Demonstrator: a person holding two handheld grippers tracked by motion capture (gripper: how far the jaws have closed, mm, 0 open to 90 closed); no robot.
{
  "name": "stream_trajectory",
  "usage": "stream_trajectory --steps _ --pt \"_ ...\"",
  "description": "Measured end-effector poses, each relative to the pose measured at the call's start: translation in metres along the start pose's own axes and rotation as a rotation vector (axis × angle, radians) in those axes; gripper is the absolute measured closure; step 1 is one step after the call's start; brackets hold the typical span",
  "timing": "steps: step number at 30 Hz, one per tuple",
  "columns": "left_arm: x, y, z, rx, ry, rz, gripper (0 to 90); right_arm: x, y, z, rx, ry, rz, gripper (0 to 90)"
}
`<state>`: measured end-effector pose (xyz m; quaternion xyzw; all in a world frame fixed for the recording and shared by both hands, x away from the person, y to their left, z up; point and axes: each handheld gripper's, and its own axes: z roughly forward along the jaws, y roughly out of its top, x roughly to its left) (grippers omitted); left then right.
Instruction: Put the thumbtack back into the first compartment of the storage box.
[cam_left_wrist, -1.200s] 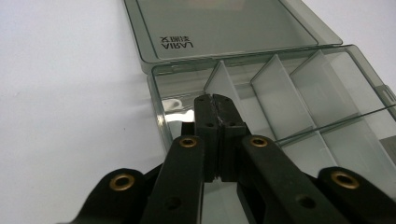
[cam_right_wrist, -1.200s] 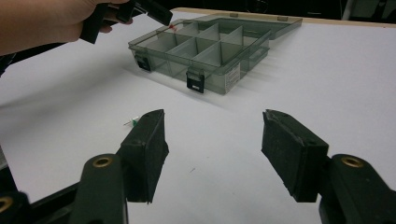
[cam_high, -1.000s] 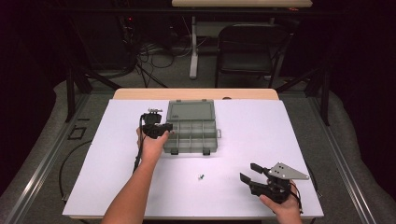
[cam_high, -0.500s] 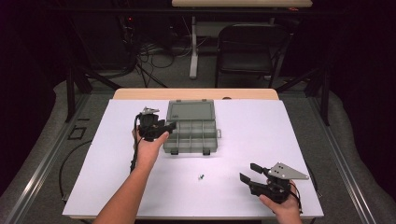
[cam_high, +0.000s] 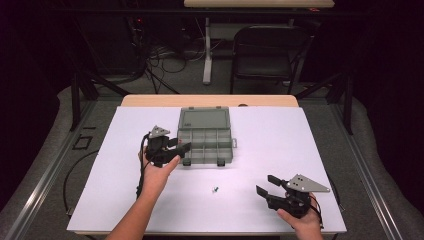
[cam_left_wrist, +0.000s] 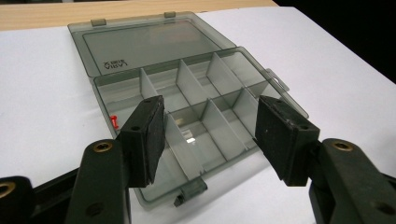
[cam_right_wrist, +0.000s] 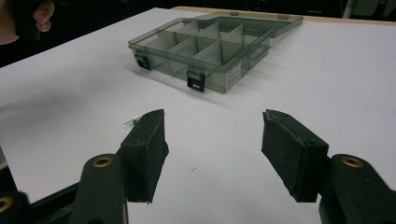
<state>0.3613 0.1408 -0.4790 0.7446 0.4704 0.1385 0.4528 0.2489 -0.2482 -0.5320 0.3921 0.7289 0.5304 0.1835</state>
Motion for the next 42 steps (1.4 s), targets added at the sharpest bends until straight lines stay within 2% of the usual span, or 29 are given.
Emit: stream_trajectory --steps 4,7,9,15,23,29,42 --pt "-0.011 -0.007 -0.006 -0.011 0.012 0.029 43.8 0.0 0.0 0.0 0.001 0.0 -0.001 38.9" --pt "-0.017 -0.01 -0.009 -0.016 -0.008 0.021 43.1 0.0 0.0 0.0 0.001 0.001 0.0 39.0" --pt "-0.019 -0.012 -0.009 -0.005 -0.036 0.017 40.0 0.0 0.0 0.0 0.002 0.001 -0.001 38.9" --pt "-0.026 -0.022 -0.01 0.005 -0.059 0.02 38.4 0.0 0.0 0.0 0.001 0.001 0.0 38.9" --pt "-0.033 -0.035 -0.008 0.012 -0.065 0.014 38.3 0.001 0.0 0.0 0.003 0.001 -0.004 38.9" --pt "-0.043 -0.045 -0.004 0.019 -0.067 0.04 38.0 0.001 0.0 0.0 0.005 0.0 -0.008 38.9" --pt "-0.056 -0.065 0.006 0.038 -0.076 0.012 37.3 0.002 0.001 0.001 0.005 0.0 -0.022 38.6"
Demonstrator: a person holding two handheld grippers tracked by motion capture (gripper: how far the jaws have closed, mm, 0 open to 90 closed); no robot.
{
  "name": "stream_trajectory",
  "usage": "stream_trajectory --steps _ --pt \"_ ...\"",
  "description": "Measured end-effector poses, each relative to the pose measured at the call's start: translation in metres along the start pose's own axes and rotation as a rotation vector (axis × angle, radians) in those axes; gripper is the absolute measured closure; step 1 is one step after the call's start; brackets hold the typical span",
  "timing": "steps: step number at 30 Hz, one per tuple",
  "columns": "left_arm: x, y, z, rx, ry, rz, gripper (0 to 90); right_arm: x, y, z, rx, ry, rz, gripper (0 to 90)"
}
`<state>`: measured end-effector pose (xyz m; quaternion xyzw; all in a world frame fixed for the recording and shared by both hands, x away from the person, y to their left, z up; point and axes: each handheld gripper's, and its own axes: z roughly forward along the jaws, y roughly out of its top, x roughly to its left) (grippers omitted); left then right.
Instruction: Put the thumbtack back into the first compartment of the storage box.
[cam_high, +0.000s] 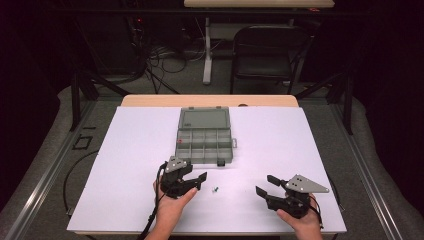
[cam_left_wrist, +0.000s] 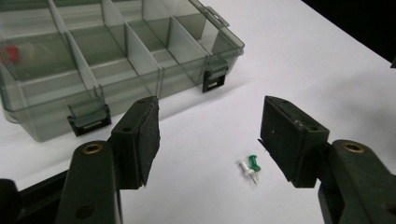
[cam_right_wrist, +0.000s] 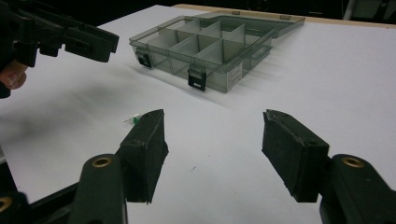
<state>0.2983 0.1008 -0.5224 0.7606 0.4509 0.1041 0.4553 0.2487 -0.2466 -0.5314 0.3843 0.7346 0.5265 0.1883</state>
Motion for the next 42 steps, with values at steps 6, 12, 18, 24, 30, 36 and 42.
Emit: stream_trajectory --steps 6,12,18,24,30,36,42 --pt "-0.007 -0.007 0.008 0.016 -0.019 0.014 37.3 0.0 0.0 0.0 0.003 0.001 0.0 38.6" --pt "-0.013 -0.009 0.017 0.043 -0.043 0.027 39.1 0.0 0.0 0.0 0.006 0.002 -0.001 38.6" --pt "-0.02 -0.015 0.025 0.073 -0.064 0.038 46.8 0.0 0.0 0.0 0.005 0.003 -0.001 38.6" --pt "-0.021 -0.022 0.028 0.092 -0.072 0.03 55.7 0.0 0.0 0.0 0.006 0.003 0.001 38.7" --pt "-0.021 -0.029 0.032 0.12 -0.069 0.036 62.9 0.0 0.0 0.0 0.006 0.003 -0.003 38.7" --pt "-0.022 -0.03 0.035 0.133 -0.063 0.046 68.7 0.0 0.0 0.0 0.007 0.004 -0.003 38.7" --pt "-0.021 -0.032 0.037 0.138 -0.042 0.045 75.1 0.0 0.0 0.0 0.006 0.005 -0.002 38.7"
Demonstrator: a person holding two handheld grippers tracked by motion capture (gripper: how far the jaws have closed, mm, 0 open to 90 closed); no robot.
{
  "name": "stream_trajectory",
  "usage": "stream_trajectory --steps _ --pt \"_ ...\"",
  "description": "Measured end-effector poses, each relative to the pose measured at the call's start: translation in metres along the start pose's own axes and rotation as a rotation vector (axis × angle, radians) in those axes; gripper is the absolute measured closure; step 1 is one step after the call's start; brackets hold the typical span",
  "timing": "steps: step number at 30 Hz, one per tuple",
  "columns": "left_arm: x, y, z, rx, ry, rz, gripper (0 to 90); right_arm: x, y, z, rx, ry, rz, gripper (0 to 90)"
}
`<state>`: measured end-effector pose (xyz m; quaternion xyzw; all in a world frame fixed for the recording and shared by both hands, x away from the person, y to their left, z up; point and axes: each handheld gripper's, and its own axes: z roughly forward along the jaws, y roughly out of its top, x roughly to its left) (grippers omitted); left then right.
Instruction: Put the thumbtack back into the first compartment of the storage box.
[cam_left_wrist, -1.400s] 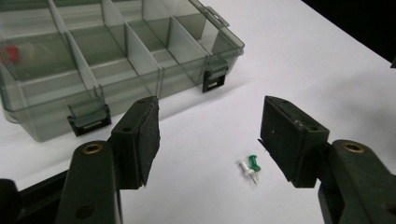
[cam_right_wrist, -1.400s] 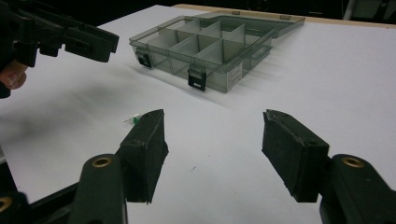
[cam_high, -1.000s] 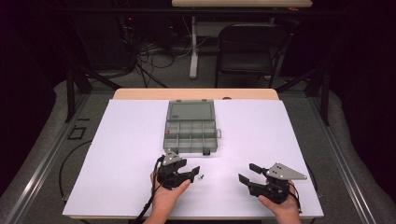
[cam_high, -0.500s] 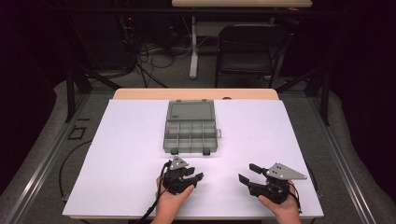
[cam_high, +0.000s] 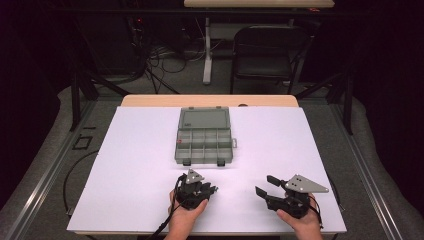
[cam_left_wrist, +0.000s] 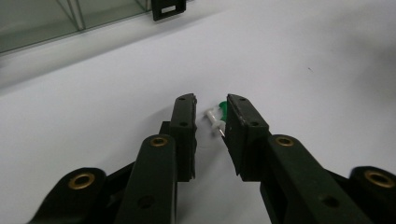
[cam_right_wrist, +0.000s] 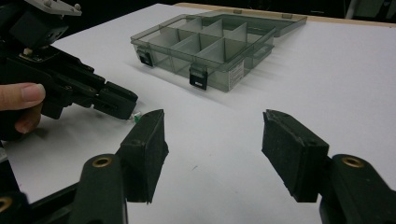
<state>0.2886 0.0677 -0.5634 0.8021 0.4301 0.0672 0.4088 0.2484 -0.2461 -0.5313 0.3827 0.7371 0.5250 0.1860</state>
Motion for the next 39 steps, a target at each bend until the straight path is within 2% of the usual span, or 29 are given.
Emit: stream_trajectory --steps 6,14,19,24,30,39 --pt "0.0015 -0.0009 -0.0009 0.002 0.001 0.003 79.9 0.0001 0.0 0.0002 0.0 0.001 0.001 38.8" --pt "0.0017 -0.0015 -0.0017 -0.011 0.0 -0.009 79.4 0.0003 -0.0001 0.0003 0.001 0.001 -0.002 38.8" --pt "0.0018 -0.0015 -0.0008 -0.014 -0.021 -0.028 77.3 0.0003 0.0 0.0001 0.003 0.0 -0.003 38.8" --pt "0.0008 -0.002 0.0018 -0.006 -0.014 -0.021 77.4 0.0002 -0.0002 0.0006 0.0 0.002 -0.002 38.8" --pt "-0.0007 -0.0034 0.0023 -0.013 0.016 0.014 82.6 0.0003 -0.0001 0.0005 0.001 0.004 -0.002 38.8" --pt "0.0025 -0.0039 0.0023 -0.017 -0.007 -0.001 82.8 0.0008 0.0 0.0005 0.003 0.003 -0.003 38.9"
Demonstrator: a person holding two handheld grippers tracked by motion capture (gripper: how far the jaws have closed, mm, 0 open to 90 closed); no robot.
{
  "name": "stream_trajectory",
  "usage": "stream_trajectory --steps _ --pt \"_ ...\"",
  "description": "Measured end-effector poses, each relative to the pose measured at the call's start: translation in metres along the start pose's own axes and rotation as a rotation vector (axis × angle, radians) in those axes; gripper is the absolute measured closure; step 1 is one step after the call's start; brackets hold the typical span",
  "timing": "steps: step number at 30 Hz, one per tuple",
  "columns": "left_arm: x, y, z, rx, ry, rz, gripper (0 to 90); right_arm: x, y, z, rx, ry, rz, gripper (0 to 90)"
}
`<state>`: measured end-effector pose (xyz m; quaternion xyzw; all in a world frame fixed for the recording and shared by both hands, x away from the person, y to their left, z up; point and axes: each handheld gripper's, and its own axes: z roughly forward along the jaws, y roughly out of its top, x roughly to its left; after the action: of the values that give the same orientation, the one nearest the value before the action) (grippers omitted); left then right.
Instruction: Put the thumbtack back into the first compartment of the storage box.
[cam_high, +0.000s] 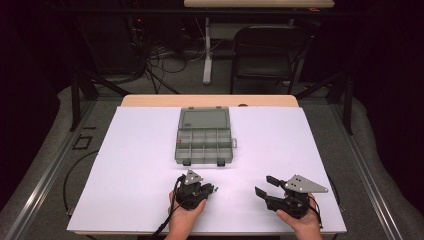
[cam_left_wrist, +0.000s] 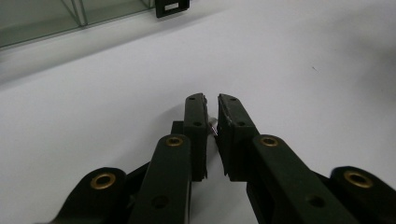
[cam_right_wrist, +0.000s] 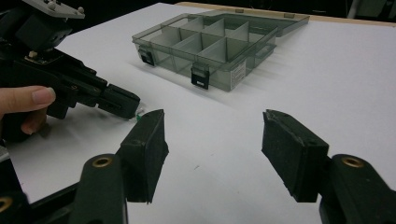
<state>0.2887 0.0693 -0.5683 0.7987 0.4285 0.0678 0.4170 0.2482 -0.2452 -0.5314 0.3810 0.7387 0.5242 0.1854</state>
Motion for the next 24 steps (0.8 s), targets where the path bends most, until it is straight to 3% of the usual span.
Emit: stream_trajectory --steps 11,13,24 --pt "0.0017 -0.0003 -0.0008 -0.007 -0.007 -0.017 83.8 -0.0001 -0.0001 0.0002 0.002 0.0 -0.001 38.8" --pt "0.0035 -0.0004 -0.0033 -0.021 -0.001 -0.013 90.0 0.0 0.0 0.0 0.001 0.001 -0.002 38.8" --pt "0.0053 -0.0005 -0.0026 -0.011 -0.013 -0.018 90.0 0.0002 -0.0001 0.0003 0.001 0.002 0.001 38.8"
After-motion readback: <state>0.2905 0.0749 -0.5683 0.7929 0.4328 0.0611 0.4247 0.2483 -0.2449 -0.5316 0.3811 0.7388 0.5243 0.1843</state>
